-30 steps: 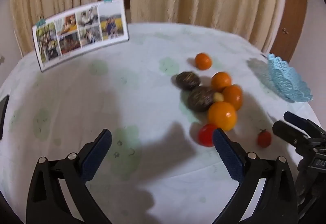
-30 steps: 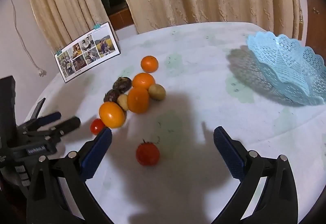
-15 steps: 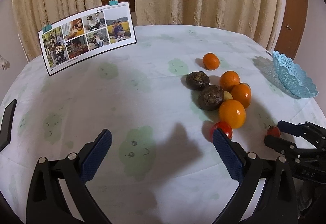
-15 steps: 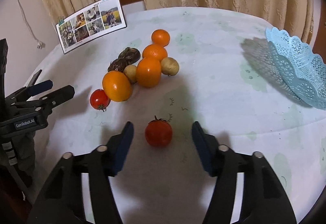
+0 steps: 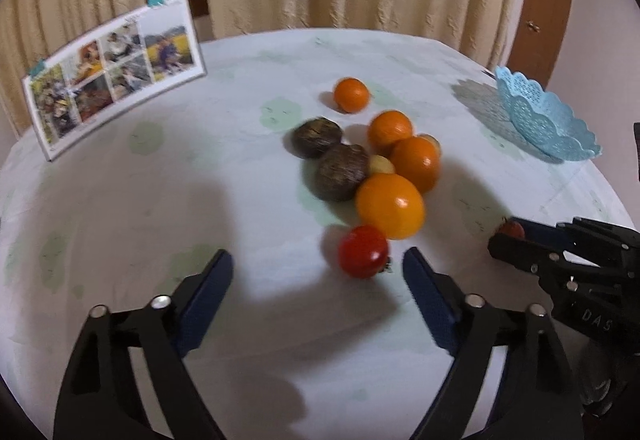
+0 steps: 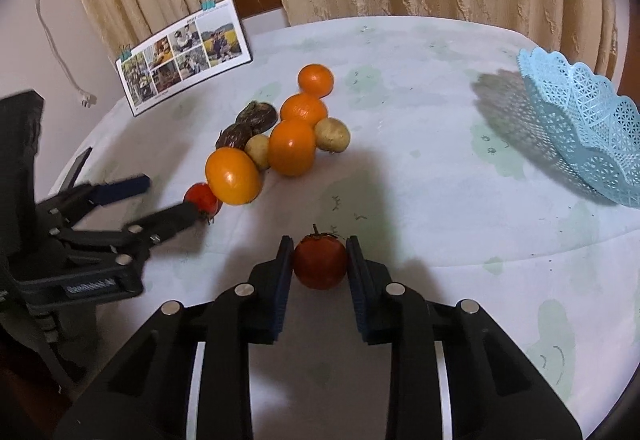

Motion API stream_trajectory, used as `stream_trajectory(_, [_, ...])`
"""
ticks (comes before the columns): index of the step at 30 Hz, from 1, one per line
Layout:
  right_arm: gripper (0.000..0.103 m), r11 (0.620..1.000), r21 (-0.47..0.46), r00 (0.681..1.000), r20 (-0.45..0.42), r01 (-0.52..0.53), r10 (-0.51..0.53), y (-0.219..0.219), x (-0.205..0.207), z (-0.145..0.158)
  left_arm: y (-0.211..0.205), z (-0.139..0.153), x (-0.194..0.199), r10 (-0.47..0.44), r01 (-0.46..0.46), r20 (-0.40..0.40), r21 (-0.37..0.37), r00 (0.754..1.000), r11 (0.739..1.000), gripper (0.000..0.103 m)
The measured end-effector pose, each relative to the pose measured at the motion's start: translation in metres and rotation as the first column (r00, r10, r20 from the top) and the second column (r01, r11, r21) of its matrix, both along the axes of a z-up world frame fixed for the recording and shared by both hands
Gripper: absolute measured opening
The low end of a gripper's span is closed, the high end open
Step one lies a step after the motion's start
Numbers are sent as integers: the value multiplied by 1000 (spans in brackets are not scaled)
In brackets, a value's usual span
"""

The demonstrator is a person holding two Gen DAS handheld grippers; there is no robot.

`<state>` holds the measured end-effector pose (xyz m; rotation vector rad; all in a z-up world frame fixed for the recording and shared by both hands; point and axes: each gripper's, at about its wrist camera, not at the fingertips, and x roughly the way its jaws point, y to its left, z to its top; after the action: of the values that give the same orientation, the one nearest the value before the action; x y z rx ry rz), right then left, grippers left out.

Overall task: Organize fruits
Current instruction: 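Grasp the red cherry tomato with the right tool while the left tool approaches another tomato, then grasp a red cherry tomato with the left tool while the right tool lifts its tomato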

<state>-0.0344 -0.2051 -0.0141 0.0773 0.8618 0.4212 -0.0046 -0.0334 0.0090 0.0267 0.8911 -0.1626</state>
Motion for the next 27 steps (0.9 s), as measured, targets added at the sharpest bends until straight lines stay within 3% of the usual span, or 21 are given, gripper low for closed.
stream_trajectory(3, [28, 1000, 20, 1000, 8, 20, -20, -9, 1, 3, -2, -7, 7, -12, 11, -27, -35, 1000, 999, 61])
stream_trajectory(10, [28, 995, 67, 997, 36, 68, -70, -29, 3, 14, -13, -7, 9, -51, 50, -19, -53, 999, 997, 32])
stream_trajectory(20, [28, 980, 141, 983, 96, 141, -155, -71, 5, 40, -7, 17, 4, -18, 19, 20, -53, 1000, 998, 31])
stream_trajectory(27, [28, 988, 151, 999, 16, 29, -31, -50, -5, 22, -2, 30, 3, 10, -8, 51, -47, 999, 999, 31])
